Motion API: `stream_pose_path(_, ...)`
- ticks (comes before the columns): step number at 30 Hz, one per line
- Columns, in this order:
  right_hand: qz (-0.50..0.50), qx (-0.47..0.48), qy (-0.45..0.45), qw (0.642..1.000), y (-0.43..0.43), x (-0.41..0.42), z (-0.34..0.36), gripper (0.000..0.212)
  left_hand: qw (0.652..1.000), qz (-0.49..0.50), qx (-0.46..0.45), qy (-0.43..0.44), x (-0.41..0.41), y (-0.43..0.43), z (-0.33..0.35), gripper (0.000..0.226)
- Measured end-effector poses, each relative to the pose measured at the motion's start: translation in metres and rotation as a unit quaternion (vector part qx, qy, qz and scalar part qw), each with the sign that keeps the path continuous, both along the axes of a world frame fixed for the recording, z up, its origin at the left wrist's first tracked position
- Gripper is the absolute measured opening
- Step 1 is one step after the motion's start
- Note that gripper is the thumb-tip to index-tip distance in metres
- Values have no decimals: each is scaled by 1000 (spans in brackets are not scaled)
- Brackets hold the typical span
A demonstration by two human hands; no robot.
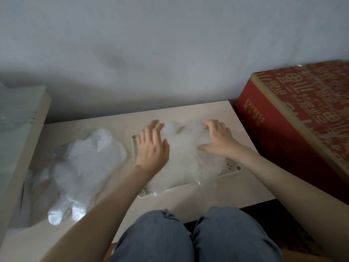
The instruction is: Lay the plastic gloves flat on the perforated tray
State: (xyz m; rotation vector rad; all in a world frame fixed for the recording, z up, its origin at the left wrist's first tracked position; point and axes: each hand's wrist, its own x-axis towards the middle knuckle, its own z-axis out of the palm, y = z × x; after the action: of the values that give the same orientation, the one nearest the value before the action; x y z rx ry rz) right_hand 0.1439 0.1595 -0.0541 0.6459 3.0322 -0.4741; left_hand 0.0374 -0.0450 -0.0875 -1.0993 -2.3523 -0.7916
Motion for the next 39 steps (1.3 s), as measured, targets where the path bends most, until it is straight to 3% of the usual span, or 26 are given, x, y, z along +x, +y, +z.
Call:
stream_pose_path(2,14,-36,14,999,-2,2,4,37,990,-107,-88,-11,12,-4,2,38)
stream_pose_path(3,32,-68,-8,997,-3,5,8,31,975,-145,-165,-39,16,-5,3,47)
stream_pose_path(5,86,-98,-98,987,-10,10,14,44,933,-162,-308,-97,21,-7,-1,69)
stream_pose_path(8,133,-85,-197,968,-22,19,13,55,894,-143,-395,-157,17,-6,-13,77)
stream_pose_path(11,161,-46,-246,955,-30,25,2,46,883,-141,-416,-166,14,-8,-19,85)
stream_pose_path(16,179,-57,-248,950,-34,24,1,22,882,-127,-425,-160,10,-11,-25,96)
stream_pose_path(19,142,-134,-247,949,-31,24,13,17,884,-127,-421,-158,8,-12,-27,97)
stream_pose_path(23,101,-235,-237,937,-21,25,32,33,888,-126,-412,-159,7,-11,-30,98)
stream_pose_path(28,56,-280,-254,924,-10,25,39,17,888,-130,-413,-157,7,-11,-30,109)
stream_pose_path(30,30,-237,-274,931,-6,24,39,13,889,-129,-412,-153,7,-12,-30,106)
stream_pose_path(32,7,-128,-262,956,-4,21,36,18,888,-128,-415,-149,7,-13,-29,98)
stream_pose_path(35,17,28,-150,988,-9,15,27,27,891,-124,-413,-142,8,-12,-27,96)
stream_pose_path(39,139,10,-7,990,-40,8,9,42,893,-122,-412,-135,8,-9,-26,97)
